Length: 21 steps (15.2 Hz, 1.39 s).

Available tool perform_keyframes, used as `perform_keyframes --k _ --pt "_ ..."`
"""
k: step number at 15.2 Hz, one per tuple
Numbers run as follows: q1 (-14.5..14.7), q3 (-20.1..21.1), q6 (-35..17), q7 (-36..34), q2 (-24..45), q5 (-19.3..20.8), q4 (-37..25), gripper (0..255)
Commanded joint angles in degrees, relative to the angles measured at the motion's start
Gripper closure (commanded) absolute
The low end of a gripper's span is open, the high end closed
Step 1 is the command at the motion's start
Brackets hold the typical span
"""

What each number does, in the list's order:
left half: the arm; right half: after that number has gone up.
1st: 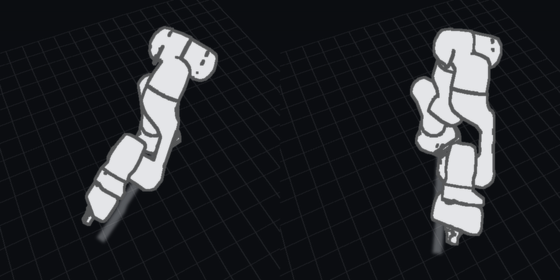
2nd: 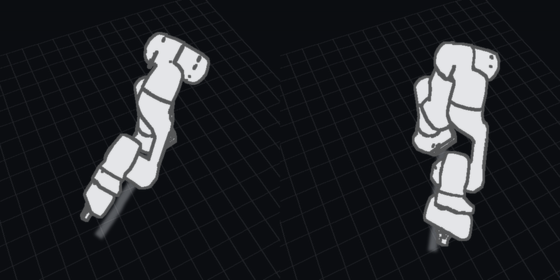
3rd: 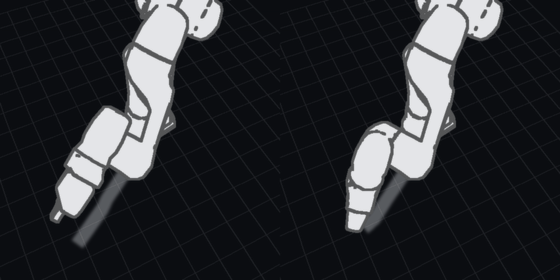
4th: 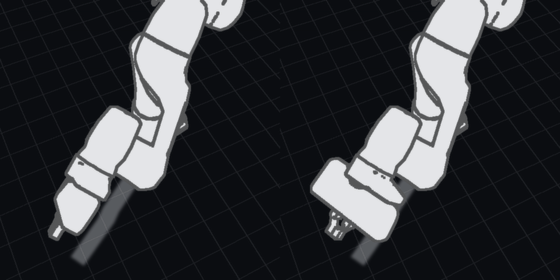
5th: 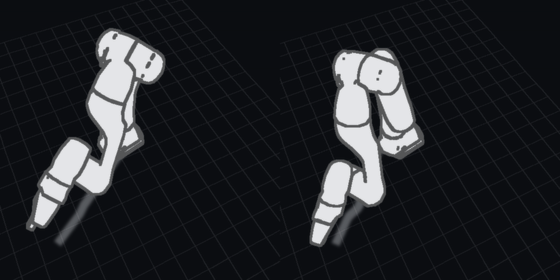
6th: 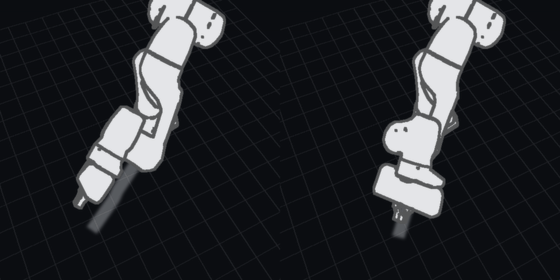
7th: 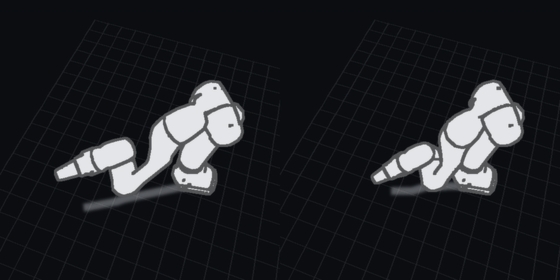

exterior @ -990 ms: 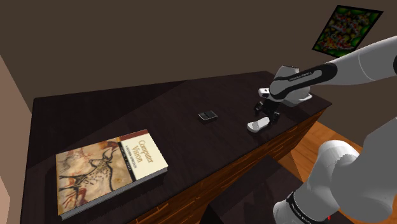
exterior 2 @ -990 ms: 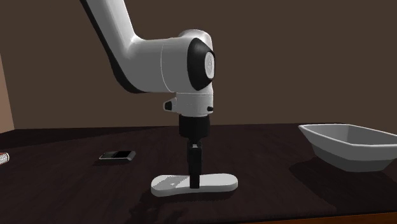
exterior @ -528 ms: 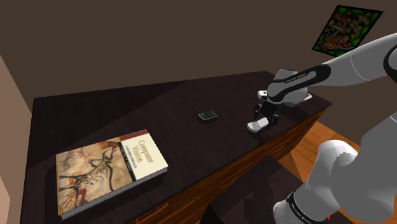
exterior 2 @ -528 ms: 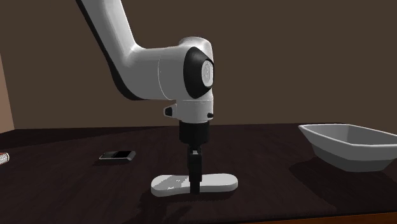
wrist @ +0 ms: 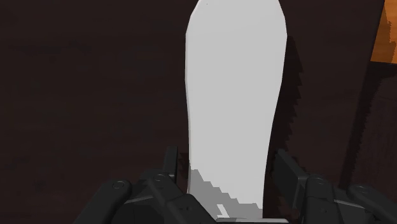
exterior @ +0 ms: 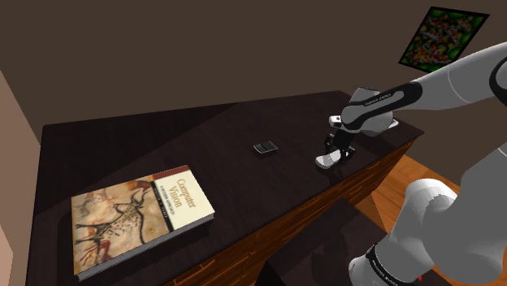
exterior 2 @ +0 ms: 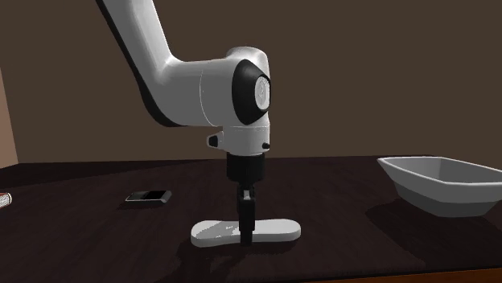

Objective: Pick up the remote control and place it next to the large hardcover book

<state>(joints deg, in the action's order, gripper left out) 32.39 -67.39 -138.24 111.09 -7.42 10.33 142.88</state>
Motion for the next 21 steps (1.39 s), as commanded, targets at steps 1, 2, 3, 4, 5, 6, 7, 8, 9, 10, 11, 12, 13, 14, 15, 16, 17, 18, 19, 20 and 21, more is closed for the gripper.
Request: perform_keyframes --k 1,2,3,4,5,6,7,8,9,10,11,12,13,14,15,16,17,18,19,20,21 --pt "0.0 0.0 0.0 0.0 0.0 0.0 0.0 255" --pt "0.0 0.0 0.0 0.0 0.0 0.0 0.0 255" --pt "0.0 0.0 0.0 0.0 0.0 0.0 0.0 255" --pt "0.0 0.0 0.0 0.0 0.0 0.0 0.0 255" --pt "-0.8 0.8 1.0 -1.1 -1.3 1.5 -0.3 255" --pt "-1.5 1.6 2.1 -2.1 -2.5 2.8 -0.6 255" --pt "-2.2 2.3 3.1 -2.9 -3.6 3.9 -0.9 255" --pt "-2.8 3.1 4.1 -3.7 -4.6 4.9 -1.2 255" --pt "-3.5 3.9 5.2 -4.3 -5.6 5.7 -1.5 255" --pt "-4.0 4.6 6.2 -4.9 -6.5 6.4 -1.8 255" --pt "-4.6 5.3 7.2 -5.4 -7.4 7.1 -2.1 255" --pt "-5.1 6.0 8.2 -5.9 -8.2 7.6 -2.5 255" --pt "-5.5 6.7 9.2 -6.3 -9.0 8.1 -2.8 255" --pt "-6.0 7.3 10.1 -6.7 -9.7 8.5 -3.2 255" --pt "-6.3 7.9 11.1 -7.0 -10.4 8.9 -3.5 255" --pt "-6.7 8.5 12.0 -7.3 -11.1 9.3 -3.9 255" --pt "-7.1 9.1 13.0 -7.6 -11.7 9.6 -4.3 255" --pt "-7.4 9.6 13.9 -7.8 -12.3 9.8 -4.7 255" --pt "-7.6 10.1 14.9 -8.1 -12.9 10.0 -5.1 255" --pt "-7.9 10.7 15.8 -8.3 -13.5 10.2 -5.5 255" --pt "-8.2 11.2 16.7 -8.5 -14.0 10.4 -6.0 255"
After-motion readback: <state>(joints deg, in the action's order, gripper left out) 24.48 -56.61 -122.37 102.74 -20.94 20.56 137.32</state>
